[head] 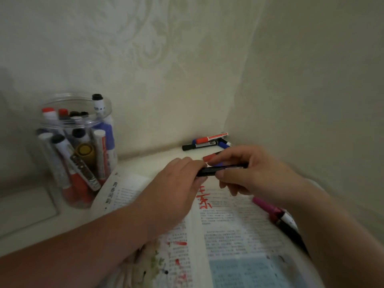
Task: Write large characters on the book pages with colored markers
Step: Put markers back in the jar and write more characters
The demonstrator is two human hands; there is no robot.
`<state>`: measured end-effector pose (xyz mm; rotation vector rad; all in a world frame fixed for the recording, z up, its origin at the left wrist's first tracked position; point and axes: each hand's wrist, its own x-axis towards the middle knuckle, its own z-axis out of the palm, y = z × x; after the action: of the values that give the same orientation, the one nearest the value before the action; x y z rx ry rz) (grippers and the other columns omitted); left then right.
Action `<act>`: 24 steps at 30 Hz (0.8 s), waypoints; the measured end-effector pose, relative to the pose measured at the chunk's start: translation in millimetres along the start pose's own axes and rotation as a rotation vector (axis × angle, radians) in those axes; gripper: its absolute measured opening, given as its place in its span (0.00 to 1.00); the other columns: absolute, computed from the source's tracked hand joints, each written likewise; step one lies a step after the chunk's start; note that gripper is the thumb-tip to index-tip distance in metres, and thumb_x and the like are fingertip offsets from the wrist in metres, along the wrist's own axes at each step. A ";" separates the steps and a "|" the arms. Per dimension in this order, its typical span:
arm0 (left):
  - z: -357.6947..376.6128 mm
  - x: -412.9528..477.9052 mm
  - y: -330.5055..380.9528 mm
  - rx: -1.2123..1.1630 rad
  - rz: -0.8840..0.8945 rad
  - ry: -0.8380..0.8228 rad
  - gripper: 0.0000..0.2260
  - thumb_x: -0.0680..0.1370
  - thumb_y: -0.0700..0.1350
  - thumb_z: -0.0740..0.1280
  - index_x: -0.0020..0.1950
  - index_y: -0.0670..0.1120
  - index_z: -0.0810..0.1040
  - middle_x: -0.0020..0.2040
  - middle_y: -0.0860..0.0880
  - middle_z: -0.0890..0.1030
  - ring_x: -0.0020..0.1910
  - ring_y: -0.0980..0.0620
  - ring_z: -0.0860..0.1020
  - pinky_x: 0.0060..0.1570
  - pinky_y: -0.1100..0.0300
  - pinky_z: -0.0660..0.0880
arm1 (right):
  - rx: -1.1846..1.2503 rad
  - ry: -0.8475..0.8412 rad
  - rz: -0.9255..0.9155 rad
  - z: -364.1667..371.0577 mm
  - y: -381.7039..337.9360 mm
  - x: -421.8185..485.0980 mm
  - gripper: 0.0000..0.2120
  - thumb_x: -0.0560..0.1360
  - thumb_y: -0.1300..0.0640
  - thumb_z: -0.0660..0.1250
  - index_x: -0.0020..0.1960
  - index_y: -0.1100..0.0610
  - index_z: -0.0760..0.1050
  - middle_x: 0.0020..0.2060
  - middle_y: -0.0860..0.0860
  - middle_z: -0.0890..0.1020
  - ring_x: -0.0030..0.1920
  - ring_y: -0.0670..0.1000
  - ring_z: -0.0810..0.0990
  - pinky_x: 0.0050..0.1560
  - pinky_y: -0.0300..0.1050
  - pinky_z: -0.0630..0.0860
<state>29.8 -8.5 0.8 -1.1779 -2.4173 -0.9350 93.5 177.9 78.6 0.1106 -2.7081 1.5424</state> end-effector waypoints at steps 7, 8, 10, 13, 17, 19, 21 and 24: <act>-4.0 -8.7 5.2 -0.206 0.013 -0.087 0.16 0.84 0.57 0.54 0.71 0.61 0.69 0.57 0.61 0.80 0.56 0.62 0.78 0.56 0.63 0.73 | 0.362 0.156 -0.062 33.5 14.1 -24.5 0.04 0.79 0.63 0.69 0.52 0.59 0.81 0.30 0.55 0.79 0.29 0.49 0.75 0.30 0.42 0.72; -4.6 -9.5 5.5 -0.199 0.008 -0.088 0.15 0.83 0.59 0.54 0.69 0.63 0.68 0.54 0.62 0.81 0.53 0.63 0.79 0.52 0.64 0.74 | 0.368 0.168 -0.060 39.2 14.9 -25.8 0.03 0.79 0.63 0.68 0.52 0.59 0.80 0.30 0.53 0.79 0.28 0.48 0.75 0.30 0.40 0.72; -5.9 -9.0 6.7 -0.197 -0.021 -0.098 0.16 0.82 0.63 0.53 0.68 0.65 0.68 0.49 0.61 0.83 0.47 0.63 0.81 0.45 0.62 0.76 | 0.369 0.194 -0.049 44.2 16.2 -27.1 0.02 0.80 0.61 0.68 0.49 0.58 0.79 0.29 0.53 0.78 0.28 0.47 0.74 0.30 0.38 0.73; -7.6 -8.1 9.9 -0.152 -0.083 -0.160 0.21 0.77 0.71 0.53 0.68 0.68 0.63 0.42 0.59 0.80 0.41 0.60 0.79 0.40 0.59 0.74 | 0.458 0.327 -0.025 36.5 23.1 -25.6 0.03 0.79 0.59 0.68 0.48 0.58 0.78 0.28 0.53 0.77 0.29 0.51 0.73 0.32 0.45 0.72; -8.9 -10.6 14.0 0.122 -0.230 -0.487 0.45 0.64 0.81 0.60 0.74 0.72 0.42 0.60 0.67 0.66 0.52 0.63 0.72 0.51 0.64 0.70 | 0.423 0.539 0.117 9.4 42.2 -17.6 0.08 0.78 0.57 0.72 0.41 0.53 0.75 0.25 0.51 0.74 0.26 0.49 0.71 0.27 0.43 0.68; -9.7 -9.4 14.2 0.247 -0.233 -0.563 0.52 0.61 0.83 0.59 0.76 0.68 0.36 0.70 0.65 0.57 0.65 0.63 0.66 0.62 0.60 0.69 | 0.372 0.475 0.148 3.1 49.8 -14.4 0.12 0.76 0.60 0.72 0.37 0.50 0.75 0.25 0.53 0.74 0.26 0.51 0.71 0.26 0.42 0.68; -11.9 -7.3 15.7 0.279 -0.252 -0.602 0.53 0.61 0.84 0.58 0.76 0.68 0.34 0.76 0.66 0.49 0.74 0.61 0.60 0.71 0.57 0.64 | 0.337 0.393 0.134 3.8 52.7 -13.0 0.12 0.76 0.62 0.72 0.36 0.51 0.79 0.28 0.56 0.79 0.29 0.55 0.77 0.30 0.44 0.74; -15.5 -4.9 19.4 0.312 -0.276 -0.646 0.53 0.60 0.84 0.56 0.76 0.68 0.32 0.79 0.66 0.46 0.77 0.60 0.55 0.75 0.55 0.60 | 0.342 0.272 0.100 9.7 49.8 -15.1 0.07 0.77 0.63 0.72 0.45 0.53 0.85 0.39 0.56 0.86 0.40 0.55 0.86 0.47 0.49 0.83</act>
<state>47.7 -12.9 18.1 -1.1708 -3.1439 -0.2167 105.0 195.6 30.1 -0.2164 -2.2580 1.8788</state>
